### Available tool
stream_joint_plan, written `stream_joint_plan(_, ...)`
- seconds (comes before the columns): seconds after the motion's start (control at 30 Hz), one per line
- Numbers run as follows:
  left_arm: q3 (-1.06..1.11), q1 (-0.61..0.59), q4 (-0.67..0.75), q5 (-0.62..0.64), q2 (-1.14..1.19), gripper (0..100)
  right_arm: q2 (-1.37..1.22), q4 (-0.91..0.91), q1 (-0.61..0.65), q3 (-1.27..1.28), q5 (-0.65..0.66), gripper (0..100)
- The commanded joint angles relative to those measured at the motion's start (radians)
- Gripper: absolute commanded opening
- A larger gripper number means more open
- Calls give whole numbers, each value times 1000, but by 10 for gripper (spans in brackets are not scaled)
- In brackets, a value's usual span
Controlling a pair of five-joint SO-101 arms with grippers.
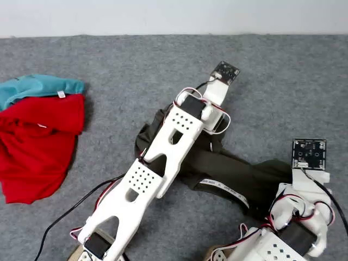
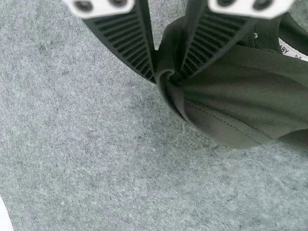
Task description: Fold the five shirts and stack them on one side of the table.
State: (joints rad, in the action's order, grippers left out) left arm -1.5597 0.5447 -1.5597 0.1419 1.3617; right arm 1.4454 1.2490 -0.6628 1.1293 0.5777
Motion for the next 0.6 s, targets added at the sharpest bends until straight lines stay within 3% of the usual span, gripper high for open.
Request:
stream_joint_plan(0.0,-5,9,31,12,8,126,12,4,2,-3,-11,8)
stream_joint_plan(0.33,1,37,-8,12,21,121,12,4,2,-2,-11,8)
stream_joint_plan(0.57,18,43,-5,12,25,11,12,4,2,-2,-11,8)
